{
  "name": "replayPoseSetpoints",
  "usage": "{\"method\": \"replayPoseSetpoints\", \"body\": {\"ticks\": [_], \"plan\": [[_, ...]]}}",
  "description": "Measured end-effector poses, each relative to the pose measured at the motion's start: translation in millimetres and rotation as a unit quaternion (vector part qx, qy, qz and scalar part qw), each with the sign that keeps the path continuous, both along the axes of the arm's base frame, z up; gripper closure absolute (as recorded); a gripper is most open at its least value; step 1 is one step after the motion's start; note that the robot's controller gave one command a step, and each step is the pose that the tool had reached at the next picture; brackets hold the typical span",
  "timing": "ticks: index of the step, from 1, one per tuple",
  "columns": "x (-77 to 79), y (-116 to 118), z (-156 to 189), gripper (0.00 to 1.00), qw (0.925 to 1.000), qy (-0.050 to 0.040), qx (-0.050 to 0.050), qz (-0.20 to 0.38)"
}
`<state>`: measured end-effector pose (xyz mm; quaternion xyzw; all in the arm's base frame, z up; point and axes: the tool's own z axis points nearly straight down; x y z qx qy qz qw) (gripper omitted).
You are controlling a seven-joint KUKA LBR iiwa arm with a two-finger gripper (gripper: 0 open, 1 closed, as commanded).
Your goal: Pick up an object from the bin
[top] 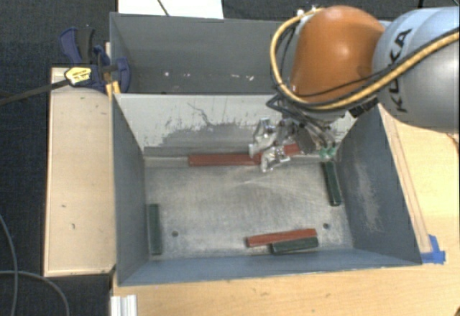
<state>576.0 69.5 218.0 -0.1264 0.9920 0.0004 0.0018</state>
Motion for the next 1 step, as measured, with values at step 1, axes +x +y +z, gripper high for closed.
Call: {"method": "replayPoseSetpoints", "body": {"ticks": [1], "plan": [[-0.3, 0.0, -0.4, 1.00, 1.0000, 0.0005, 0.000, 0.000]]}}
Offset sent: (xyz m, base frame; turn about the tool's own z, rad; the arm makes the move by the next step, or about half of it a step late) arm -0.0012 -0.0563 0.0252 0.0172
